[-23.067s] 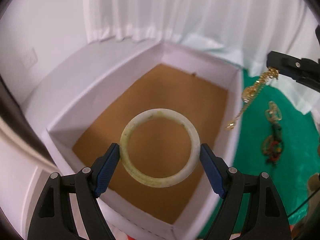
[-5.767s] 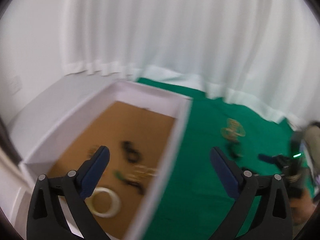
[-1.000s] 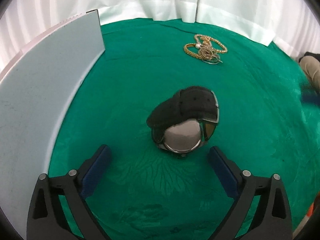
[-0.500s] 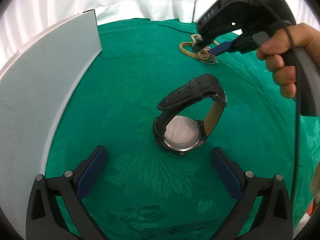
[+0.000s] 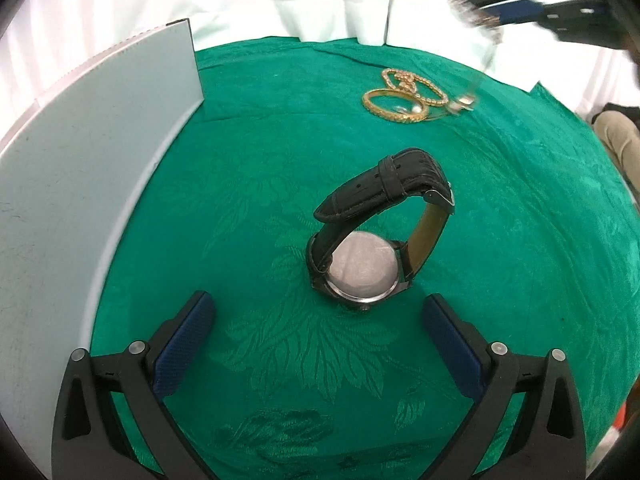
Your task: Organize jewelry
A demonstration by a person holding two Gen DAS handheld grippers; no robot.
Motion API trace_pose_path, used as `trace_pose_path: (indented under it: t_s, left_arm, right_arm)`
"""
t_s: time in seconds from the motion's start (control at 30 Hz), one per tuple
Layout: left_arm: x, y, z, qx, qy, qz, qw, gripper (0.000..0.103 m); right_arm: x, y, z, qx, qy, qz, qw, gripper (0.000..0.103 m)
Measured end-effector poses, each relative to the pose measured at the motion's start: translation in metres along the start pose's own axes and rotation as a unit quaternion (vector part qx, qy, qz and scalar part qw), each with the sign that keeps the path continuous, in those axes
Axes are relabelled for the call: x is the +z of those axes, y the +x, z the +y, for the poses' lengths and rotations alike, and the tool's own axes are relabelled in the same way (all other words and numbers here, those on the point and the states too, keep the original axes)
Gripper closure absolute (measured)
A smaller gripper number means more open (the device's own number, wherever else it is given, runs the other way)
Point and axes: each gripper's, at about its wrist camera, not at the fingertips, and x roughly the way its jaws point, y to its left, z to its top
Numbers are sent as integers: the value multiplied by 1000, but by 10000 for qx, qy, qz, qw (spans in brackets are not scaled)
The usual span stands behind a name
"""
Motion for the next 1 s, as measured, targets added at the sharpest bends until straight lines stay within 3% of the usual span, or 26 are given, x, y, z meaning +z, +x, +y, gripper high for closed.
trace_pose_path:
  t_s: [0.13, 0.27, 0.37, 0.47, 0.67, 0.8, 1.0]
  left_arm:
    - [0, 0, 0, 10, 10, 4, 10000, 0]
    - [0, 0, -1, 17, 17, 7, 10000, 0]
    - [0, 0, 0, 23, 22, 8, 10000, 0]
    - [0, 0, 0, 26, 24, 9, 10000, 0]
    - [-2, -2, -1, -15, -1, -12, 10000, 0]
    - [-3, -3, 3, -116, -53, -50, 9999, 0]
    - [-5, -10, 11, -546, -223, -148, 9981, 0]
  right_arm:
    - [-23, -31, -4, 209, -9, 13, 9998, 84]
    - [-59, -33, -17, 224, 83, 290, 9993, 84]
    - [-86, -13, -33, 41, 274, 688, 9972, 78]
    - [-114, -1, -60, 38, 718, 833, 9939, 63]
    - [-159, -12, -91, -202, 1083, 543, 9924, 56]
    - [-187, -28, -82, -857, 480, 58, 9951, 55]
    - [-214, -25, -69, -1075, -50, -76, 9942, 55]
